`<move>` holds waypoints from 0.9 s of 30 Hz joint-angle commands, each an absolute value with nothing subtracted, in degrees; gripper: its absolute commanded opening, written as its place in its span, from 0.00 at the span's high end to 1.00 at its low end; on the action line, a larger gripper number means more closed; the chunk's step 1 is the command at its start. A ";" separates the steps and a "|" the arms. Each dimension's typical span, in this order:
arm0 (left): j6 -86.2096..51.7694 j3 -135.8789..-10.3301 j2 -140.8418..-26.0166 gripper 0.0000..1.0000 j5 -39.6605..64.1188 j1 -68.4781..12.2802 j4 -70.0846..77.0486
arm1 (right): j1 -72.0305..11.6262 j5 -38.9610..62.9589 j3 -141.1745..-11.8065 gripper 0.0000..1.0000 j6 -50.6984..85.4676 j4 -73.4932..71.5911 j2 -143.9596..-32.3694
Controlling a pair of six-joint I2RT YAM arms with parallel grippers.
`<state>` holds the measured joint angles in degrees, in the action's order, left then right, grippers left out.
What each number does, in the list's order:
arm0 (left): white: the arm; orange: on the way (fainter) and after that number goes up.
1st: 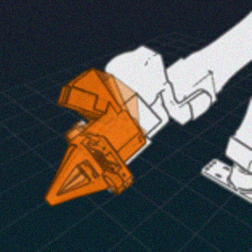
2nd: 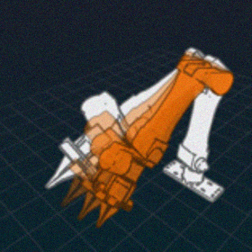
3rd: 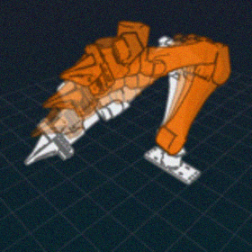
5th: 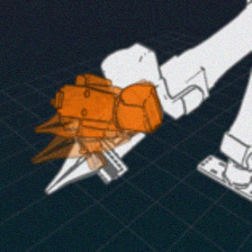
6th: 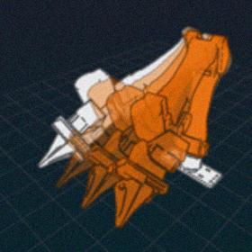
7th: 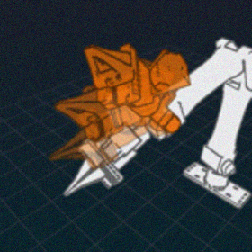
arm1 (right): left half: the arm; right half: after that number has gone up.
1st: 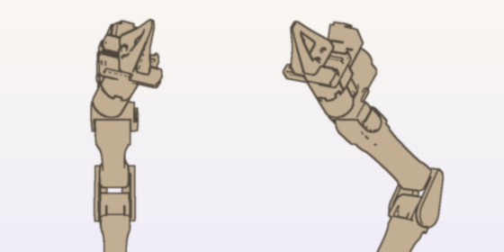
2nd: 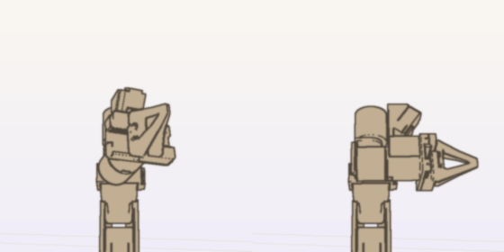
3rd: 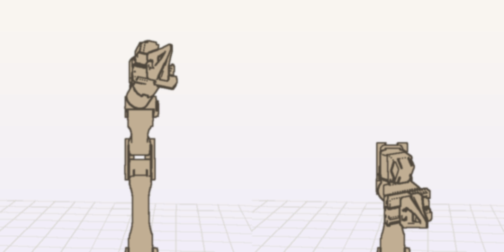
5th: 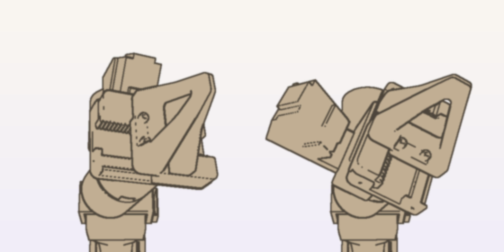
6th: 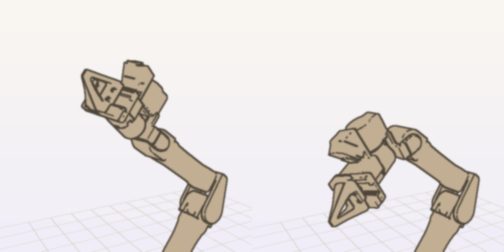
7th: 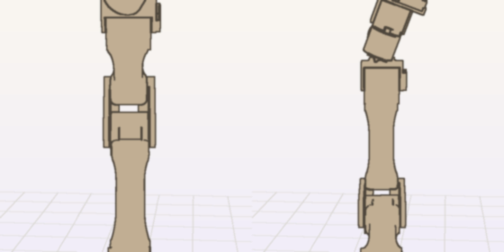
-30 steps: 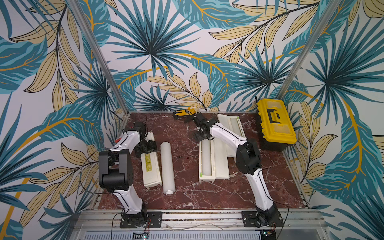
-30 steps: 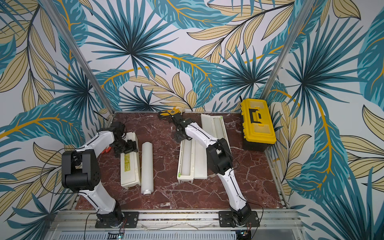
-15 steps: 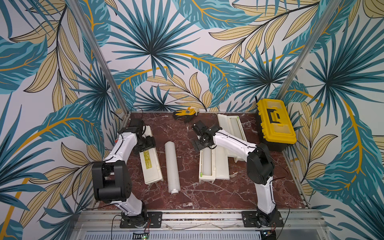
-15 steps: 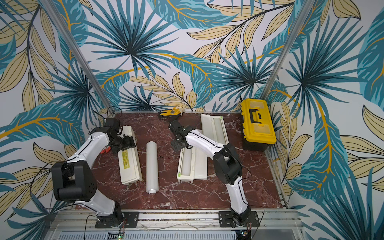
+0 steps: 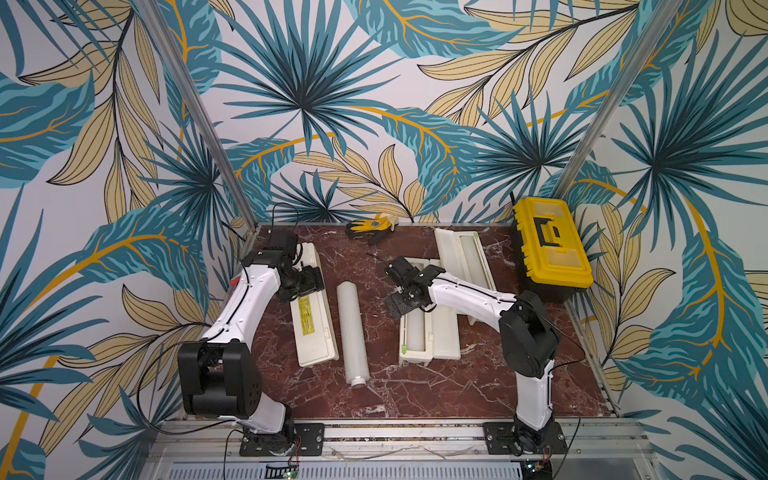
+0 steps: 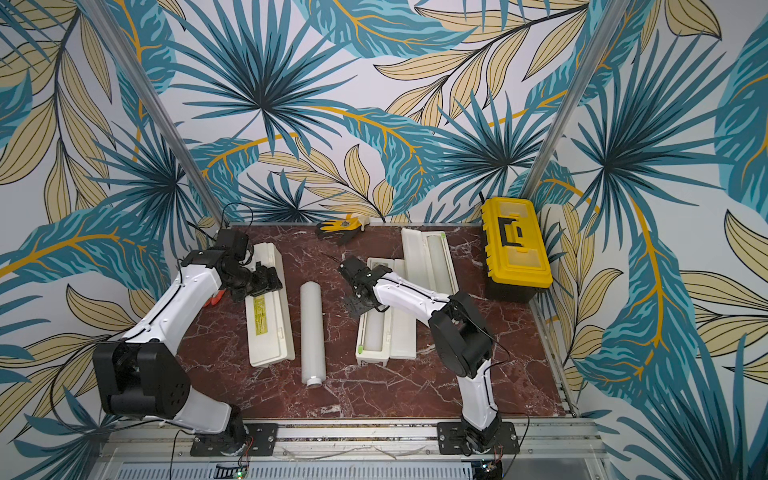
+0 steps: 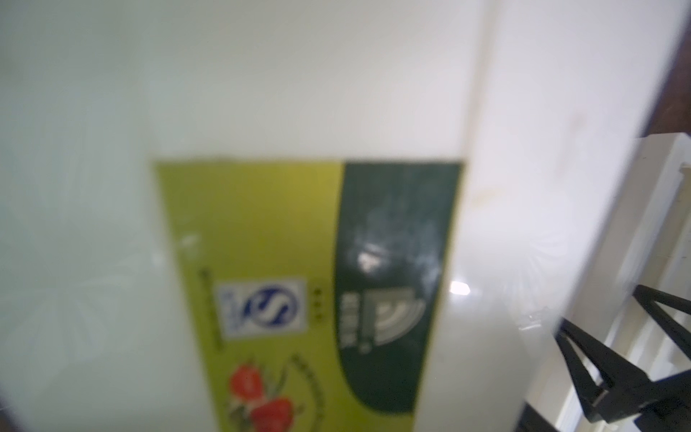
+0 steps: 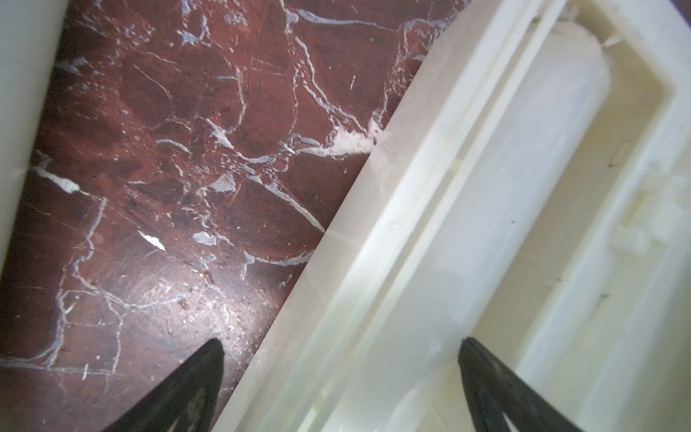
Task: Put plastic wrap rolls into dispensers
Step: Adjust the plastic wrap cutting box at the center of the board.
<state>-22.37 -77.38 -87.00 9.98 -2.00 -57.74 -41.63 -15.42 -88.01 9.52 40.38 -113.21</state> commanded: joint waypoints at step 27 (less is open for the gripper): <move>-27.94 -92.99 -91.16 0.37 17.72 -9.29 -57.53 | -47.42 -18.22 -72.53 0.01 13.52 35.79 -102.83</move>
<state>-26.52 -89.17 -90.83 16.21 -7.99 -58.81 -48.03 -16.53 -76.47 10.94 31.33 -104.55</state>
